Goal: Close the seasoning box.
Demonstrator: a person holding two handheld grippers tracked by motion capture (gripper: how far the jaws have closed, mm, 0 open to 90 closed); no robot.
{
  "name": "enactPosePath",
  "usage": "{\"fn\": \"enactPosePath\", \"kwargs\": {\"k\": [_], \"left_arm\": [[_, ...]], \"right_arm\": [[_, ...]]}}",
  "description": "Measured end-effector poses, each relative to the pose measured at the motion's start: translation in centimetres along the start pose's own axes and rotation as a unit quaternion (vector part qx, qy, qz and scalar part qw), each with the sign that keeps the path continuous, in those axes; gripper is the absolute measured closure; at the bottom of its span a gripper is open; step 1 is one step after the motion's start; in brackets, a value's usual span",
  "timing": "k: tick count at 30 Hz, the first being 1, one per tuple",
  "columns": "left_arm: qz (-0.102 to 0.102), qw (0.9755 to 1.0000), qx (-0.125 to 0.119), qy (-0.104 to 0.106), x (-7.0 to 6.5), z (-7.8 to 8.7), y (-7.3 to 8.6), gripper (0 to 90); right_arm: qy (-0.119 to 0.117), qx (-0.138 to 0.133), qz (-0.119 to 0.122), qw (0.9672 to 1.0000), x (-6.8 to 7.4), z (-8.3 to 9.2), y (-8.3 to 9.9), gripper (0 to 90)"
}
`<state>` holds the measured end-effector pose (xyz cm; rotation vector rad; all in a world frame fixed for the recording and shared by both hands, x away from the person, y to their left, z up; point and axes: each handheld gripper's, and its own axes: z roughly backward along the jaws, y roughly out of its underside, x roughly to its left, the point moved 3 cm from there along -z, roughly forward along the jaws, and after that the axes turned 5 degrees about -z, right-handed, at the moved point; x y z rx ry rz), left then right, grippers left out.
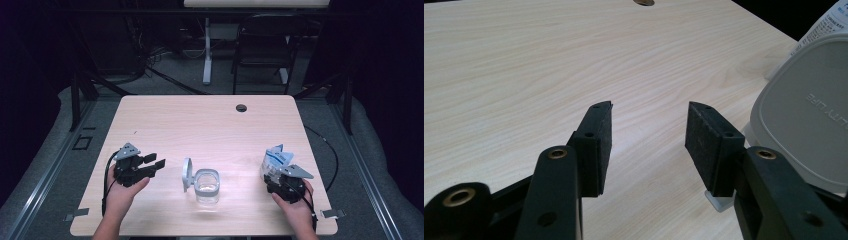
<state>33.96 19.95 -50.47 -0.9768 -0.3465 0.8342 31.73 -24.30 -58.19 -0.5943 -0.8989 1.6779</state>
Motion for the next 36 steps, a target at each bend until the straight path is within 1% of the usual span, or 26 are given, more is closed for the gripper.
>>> {"fn": "enactPosePath", "kwargs": {"k": [2, 6, 8, 9, 14, 18, 19, 21, 23, 26, 32, 36], "left_arm": [[0.0, 1.0, 0.003, 0.001, 0.0, 0.0, 0.0, 54.0], [0.001, 1.0, 0.003, 0.001, 0.0, 0.0, 0.1, 54.0], [0.003, 1.0, 0.004, 0.002, 0.0, 0.0, 0.1, 54.0], [0.003, 1.0, 0.0, -0.001, 0.0, 0.0, 0.1, 54.0], [0.004, 1.0, 0.002, -0.003, 0.0, 0.0, 0.1, 54.0], [0.002, 1.0, 0.001, -0.002, 0.1, 0.0, 0.1, 54.0], [0.005, 1.0, 0.001, 0.0, 0.1, 0.0, 0.1, 54.0], [0.003, 1.0, 0.0, -0.002, 0.2, 0.0, 0.1, 54.0], [0.007, 1.0, 0.002, -0.003, 0.2, 0.0, 0.2, 54.0], [0.005, 1.0, 0.002, -0.003, 0.2, 0.0, 0.2, 54.0], [0.008, 1.0, 0.003, -0.004, 0.3, -0.1, 0.3, 54.0], [0.006, 0.9999, 0.009, -0.003, 0.4, 0.1, 0.3, 54.1]], "right_arm": [[0.004, 0.002, -0.001, 1.0, 0.1, -0.2, 0.1, 38.2], [0.007, -0.003, -0.002, 1.0, 0.2, -0.3, 0.2, 36.3], [0.017, -0.006, 0.0, 0.9998, 0.2, -0.4, 0.2, 35.4], [0.018, -0.007, -0.001, 0.9998, 0.2, -0.4, 0.2, 35.3], [0.02, -0.012, -0.011, 0.9997, 0.3, -0.7, 0.2, 35.3], [0.024, -0.007, -0.008, 0.9997, 0.5, -1.1, 0.5, 35.3], [0.021, -0.007, -0.01, 0.9997, 0.5, -1.2, 0.6, 35.2], [0.025, -0.006, -0.01, 0.9996, 0.5, -1.4, 0.6, 35.0], [0.025, -0.002, -0.01, 0.9996, 0.5, -1.4, 0.6, 35.0], [0.025, 0.001, -0.013, 0.9996, 0.5, -1.5, 0.7, 34.9], [0.027, -0.003, -0.016, 0.9995, 0.6, -1.8, 0.7, 34.8], [0.031, -0.004, -0.018, 0.9993, 0.6, -1.8, 0.7, 35.1]]}}
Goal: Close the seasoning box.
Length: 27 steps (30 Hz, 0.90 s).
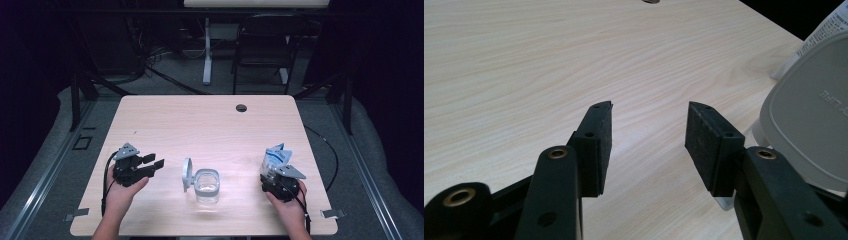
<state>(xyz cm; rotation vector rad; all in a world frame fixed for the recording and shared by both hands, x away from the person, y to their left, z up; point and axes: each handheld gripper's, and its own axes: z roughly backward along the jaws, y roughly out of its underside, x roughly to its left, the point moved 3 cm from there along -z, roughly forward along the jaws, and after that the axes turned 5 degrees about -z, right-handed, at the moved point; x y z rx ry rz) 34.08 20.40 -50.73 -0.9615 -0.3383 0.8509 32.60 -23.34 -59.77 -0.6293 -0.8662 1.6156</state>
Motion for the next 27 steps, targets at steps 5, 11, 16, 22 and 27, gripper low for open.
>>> {"fn": "enactPosePath", "kwargs": {"k": [5, 11, 16, 22, 27], "left_arm": [[0.004, 1.0, -0.005, -0.002, -0.01, -0.08, 0.05, 54.1], [0.006, 1.0, -0.003, -0.003, 0.09, -0.07, 0.12, 54.1], [0.005, 1.0, -0.001, -0.004, 0.21, -0.17, 0.23, 54.1], [0.008, 1.0, -0.002, -0.004, 0.21, -0.2, 0.27, 54.3], [0.004, 1.0, -0.002, -0.006, 0.25, -0.28, 0.33, 54.6]], "right_arm": [[0.007, -0.002, -0.006, 1.0, 0.12, -0.24, -0.02, 35.8], [0.013, -0.001, -0.007, 0.9999, 0.1, -0.3, -0.07, 36.1], [0.014, -0.004, -0.009, 0.9999, 0.07, -0.42, -0.1, 38.3], [0.017, -0.005, -0.01, 0.9998, 0.08, -0.53, -0.1, 38.6], [0.02, -0.011, -0.009, 0.9997, 0.09, -0.67, 0.0, 38.6]]}}
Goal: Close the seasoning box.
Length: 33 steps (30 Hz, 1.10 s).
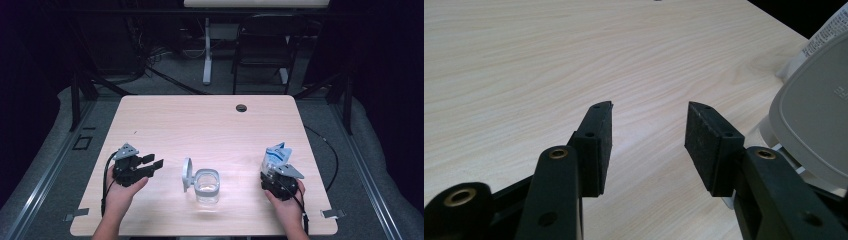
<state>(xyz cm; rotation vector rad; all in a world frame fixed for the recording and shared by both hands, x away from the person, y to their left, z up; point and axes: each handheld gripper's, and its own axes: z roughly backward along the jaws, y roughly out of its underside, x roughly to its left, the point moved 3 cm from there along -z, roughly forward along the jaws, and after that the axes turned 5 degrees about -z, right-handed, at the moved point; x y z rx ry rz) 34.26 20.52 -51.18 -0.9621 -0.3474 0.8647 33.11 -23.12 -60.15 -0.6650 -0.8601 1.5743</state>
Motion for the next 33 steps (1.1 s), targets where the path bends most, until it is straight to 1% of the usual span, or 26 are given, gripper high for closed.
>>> {"fn": "enactPosePath", "kwargs": {"k": [2, 7, 11, 14, 25, 29, 33], "left_arm": [[-0.004, 1.0, 0.006, 0.003, 0.02, 0.02, 0.03, 55.3], [-0.001, 1.0, 0.005, 0.002, -0.03, -0.07, 0.08, 55.5], [-0.001, 1.0, 0.007, 0.002, 0.03, 0.0, 0.07, 55.5], [0.001, 1.0, 0.004, 0.0, 0.05, -0.04, 0.1, 55.5], [0.002, 1.0, 0.007, 0.0, 0.18, -0.18, 0.26, 55.5], [0.002, 1.0, 0.008, -0.001, 0.22, -0.17, 0.28, 55.6], [0.004, 1.0, 0.007, 0.0, 0.29, -0.18, 0.33, 55.6]], "right_arm": [[0.0, -0.004, 0.0, 1.0, 0.05, -0.09, 0.09, 38.6], [0.003, -0.004, 0.0, 1.0, 0.09, -0.11, 0.1, 38.7], [0.002, -0.005, -0.001, 1.0, 0.07, -0.13, 0.09, 38.7], [0.001, -0.005, -0.001, 1.0, 0.09, -0.1, 0.1, 39.2], [-0.002, -0.004, 0.009, 0.9999, 0.02, -0.07, 0.09, 41.9], [-0.009, -0.006, 0.016, 0.9998, -0.09, -0.1, 0.06, 42.3], [-0.007, -0.005, 0.024, 0.9997, -0.04, -0.09, 0.06, 42.6]]}}
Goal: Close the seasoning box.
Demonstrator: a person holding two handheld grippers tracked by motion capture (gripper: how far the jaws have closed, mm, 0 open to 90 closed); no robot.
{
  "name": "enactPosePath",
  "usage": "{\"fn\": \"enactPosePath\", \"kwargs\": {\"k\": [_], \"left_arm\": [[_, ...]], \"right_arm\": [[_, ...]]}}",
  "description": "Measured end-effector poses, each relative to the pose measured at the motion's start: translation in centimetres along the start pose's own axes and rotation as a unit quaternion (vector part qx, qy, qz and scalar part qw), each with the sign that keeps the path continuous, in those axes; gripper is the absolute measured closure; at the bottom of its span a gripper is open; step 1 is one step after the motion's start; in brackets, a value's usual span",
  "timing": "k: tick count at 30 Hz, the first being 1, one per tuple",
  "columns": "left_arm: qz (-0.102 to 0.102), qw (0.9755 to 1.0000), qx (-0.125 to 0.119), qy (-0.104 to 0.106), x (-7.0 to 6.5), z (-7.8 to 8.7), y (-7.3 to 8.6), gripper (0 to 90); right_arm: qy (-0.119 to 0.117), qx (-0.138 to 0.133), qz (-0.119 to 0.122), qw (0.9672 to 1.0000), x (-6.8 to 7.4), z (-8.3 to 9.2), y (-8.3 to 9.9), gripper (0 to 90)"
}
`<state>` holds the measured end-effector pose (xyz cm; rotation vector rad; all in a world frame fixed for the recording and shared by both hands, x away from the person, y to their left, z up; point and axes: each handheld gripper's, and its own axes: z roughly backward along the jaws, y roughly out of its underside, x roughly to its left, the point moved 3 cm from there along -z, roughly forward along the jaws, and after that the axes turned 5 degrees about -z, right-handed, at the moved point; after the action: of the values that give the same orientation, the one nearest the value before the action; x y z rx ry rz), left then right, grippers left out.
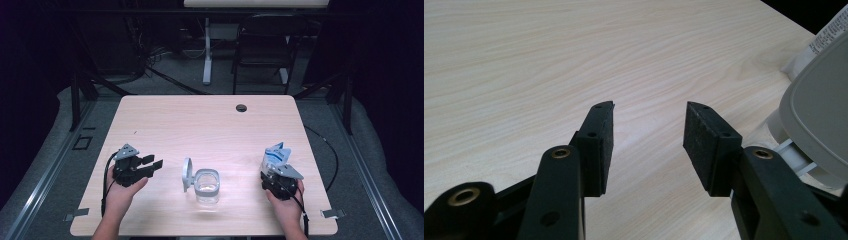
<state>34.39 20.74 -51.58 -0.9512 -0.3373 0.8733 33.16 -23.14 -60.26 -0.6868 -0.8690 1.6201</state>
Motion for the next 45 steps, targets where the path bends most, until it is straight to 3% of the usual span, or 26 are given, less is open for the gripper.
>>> {"fn": "enactPosePath", "kwargs": {"k": [31, 45], "left_arm": [[0.004, 1.0, -0.001, -0.002, 0.28, -0.08, 0.18, 55.9], [0.005, 1.0, 0.0, -0.003, 0.41, 0.11, 0.16, 55.9]], "right_arm": [[-0.024, -0.003, 0.003, 0.9997, -0.38, 0.28, 0.13, 44.3], [-0.041, -0.021, 0.054, 0.9975, 0.26, 0.64, 0.18, 44.6]]}}
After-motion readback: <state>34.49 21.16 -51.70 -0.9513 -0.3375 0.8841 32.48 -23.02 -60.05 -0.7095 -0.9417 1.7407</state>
